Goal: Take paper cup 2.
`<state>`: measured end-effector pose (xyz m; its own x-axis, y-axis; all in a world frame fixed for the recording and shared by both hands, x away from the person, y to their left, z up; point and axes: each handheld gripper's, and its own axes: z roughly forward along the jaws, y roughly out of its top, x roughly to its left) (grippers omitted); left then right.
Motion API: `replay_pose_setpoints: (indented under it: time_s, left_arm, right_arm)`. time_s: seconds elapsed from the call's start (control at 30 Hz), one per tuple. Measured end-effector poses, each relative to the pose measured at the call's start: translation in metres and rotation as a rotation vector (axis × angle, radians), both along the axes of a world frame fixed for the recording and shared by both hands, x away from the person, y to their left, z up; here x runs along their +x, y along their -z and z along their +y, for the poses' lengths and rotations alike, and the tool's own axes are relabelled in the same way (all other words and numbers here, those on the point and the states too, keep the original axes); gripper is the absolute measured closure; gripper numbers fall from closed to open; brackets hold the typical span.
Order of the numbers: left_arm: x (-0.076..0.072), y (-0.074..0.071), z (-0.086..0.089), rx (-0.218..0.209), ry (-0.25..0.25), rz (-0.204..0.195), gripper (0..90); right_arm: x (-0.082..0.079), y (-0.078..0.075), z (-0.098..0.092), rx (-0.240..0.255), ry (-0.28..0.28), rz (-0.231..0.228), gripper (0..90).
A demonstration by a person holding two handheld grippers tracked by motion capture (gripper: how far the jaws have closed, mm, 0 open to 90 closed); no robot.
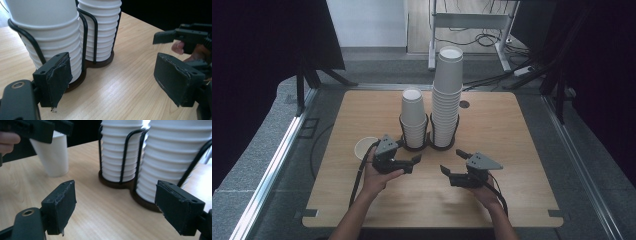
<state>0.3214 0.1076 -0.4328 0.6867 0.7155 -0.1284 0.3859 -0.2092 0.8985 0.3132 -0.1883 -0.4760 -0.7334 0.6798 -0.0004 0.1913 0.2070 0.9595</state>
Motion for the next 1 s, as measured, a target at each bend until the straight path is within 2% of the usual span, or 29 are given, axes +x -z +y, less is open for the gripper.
replay_pose_setpoints:
  time_s: [0.2, 0.3, 0.4, 0.7, 0.9, 1.0]
  left_arm:
    - [0.008, -0.008, -0.003, -0.004, 0.019, 0.003, 15.4]
    - [0.010, -0.013, -0.006, -0.019, 0.034, 0.010, 15.4]
    - [0.012, -0.016, -0.009, -0.029, 0.044, 0.020, 15.4]
    - [0.019, -0.024, -0.013, -0.046, 0.061, 0.033, 15.5]
    - [0.022, -0.032, -0.018, -0.042, 0.061, 0.019, 15.5]
    - [0.025, -0.037, -0.020, -0.047, 0.060, 0.014, 15.4]
  right_arm:
    - [0.010, -0.012, -0.007, -0.003, 0.048, -0.012, 17.8]
    - [0.015, -0.020, -0.009, -0.011, 0.047, -0.017, 17.7]
    - [0.021, -0.027, -0.012, -0.008, 0.042, 0.000, 17.5]
    - [0.037, -0.046, -0.017, -0.014, 0.065, 0.002, 15.5]
    - [0.052, -0.058, -0.017, -0.004, 0.075, 0.019, 12.8]
    - [0.058, -0.066, -0.016, 0.007, 0.081, 0.011, 10.6]
